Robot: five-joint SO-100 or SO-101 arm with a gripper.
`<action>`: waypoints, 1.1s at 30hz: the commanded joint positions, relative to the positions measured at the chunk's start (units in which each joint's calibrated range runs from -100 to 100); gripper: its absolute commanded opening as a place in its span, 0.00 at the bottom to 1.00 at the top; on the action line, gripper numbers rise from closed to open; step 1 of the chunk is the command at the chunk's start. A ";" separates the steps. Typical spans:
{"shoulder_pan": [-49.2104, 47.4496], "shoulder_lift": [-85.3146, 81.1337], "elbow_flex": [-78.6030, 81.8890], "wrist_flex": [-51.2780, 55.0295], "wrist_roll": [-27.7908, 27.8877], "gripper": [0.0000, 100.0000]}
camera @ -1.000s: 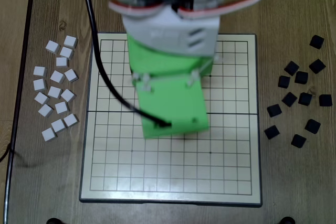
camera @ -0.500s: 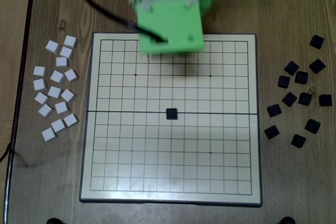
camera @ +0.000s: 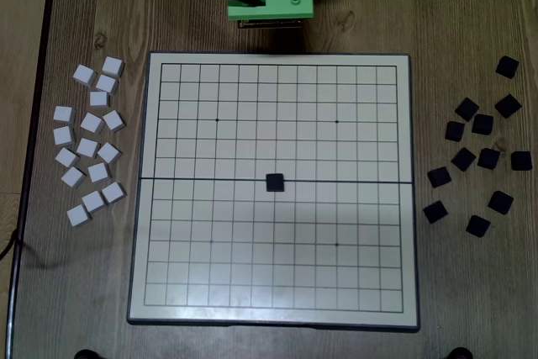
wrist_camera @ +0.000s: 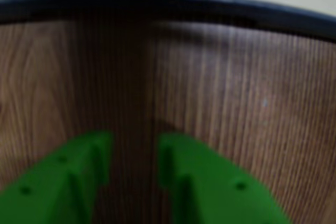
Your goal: Grasp a Black stone and put it on the board on position (0,0).
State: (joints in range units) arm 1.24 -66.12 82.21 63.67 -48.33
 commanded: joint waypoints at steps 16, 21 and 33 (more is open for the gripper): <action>1.72 -15.82 17.70 -0.54 5.13 0.06; 1.90 -17.52 17.70 2.85 6.06 0.06; 2.81 -20.15 17.70 8.06 8.25 0.06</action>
State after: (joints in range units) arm 2.96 -86.58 99.37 70.01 -40.81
